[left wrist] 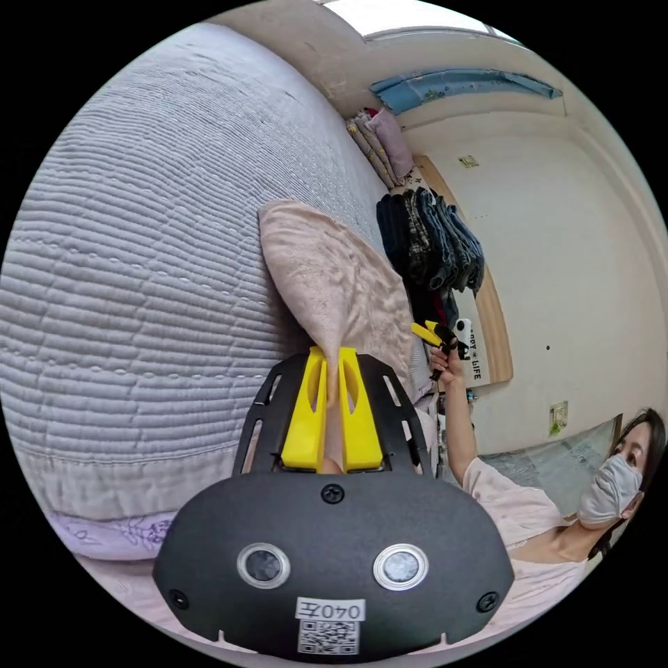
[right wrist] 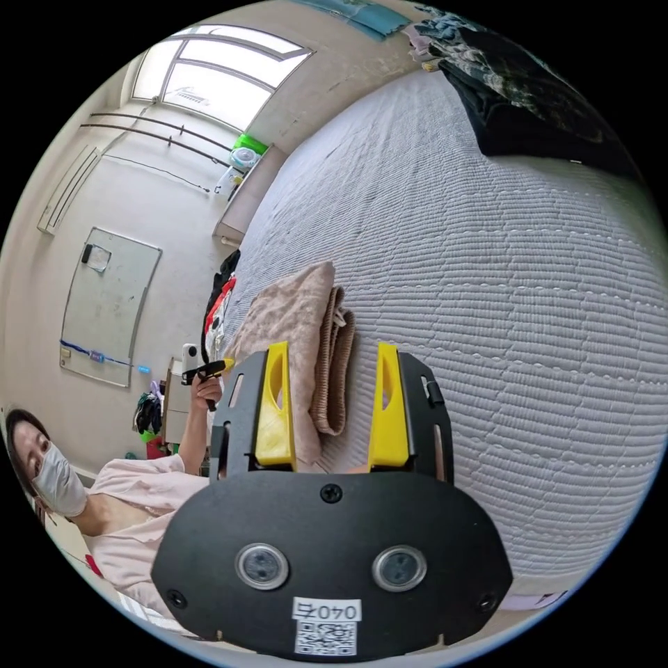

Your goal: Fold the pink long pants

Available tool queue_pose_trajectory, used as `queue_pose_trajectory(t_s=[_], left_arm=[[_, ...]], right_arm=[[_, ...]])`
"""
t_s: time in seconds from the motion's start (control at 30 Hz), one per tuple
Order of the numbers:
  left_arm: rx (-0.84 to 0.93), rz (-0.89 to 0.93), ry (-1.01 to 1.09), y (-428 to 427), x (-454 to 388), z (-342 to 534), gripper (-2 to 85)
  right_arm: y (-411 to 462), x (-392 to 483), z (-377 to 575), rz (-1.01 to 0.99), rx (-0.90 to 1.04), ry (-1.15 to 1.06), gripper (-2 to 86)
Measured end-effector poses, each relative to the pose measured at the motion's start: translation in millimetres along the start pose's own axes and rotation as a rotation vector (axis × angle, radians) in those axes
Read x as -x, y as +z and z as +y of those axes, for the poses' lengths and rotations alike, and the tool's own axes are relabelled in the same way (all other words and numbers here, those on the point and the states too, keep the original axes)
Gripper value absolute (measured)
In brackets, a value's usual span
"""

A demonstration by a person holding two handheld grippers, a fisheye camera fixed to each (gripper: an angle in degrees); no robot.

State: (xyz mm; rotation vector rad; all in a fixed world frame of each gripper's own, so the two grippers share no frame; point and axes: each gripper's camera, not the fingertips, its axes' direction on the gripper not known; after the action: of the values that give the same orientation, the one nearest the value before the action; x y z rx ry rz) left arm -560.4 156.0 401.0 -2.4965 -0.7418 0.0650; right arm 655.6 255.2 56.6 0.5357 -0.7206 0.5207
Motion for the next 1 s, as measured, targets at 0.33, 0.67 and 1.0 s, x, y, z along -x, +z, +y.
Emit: queue_pose_trajectory(t_s=[0.33, 0.67, 1.0], left_arm=[[0.009, -0.08, -0.043, 14, 10, 4, -1.4], [0.048, -0.176, 0.025, 73, -17, 19, -0.8], [0.033, -0.159, 0.06, 123, -38, 51, -1.2]], right_arm=[[35, -29, -3, -0.322, 0.189, 0.023, 16.8], [54, -14, -6, -0.476, 0.265, 0.03, 18.2], [76, 11, -3, -0.459, 0.305, 0.011, 8.4]])
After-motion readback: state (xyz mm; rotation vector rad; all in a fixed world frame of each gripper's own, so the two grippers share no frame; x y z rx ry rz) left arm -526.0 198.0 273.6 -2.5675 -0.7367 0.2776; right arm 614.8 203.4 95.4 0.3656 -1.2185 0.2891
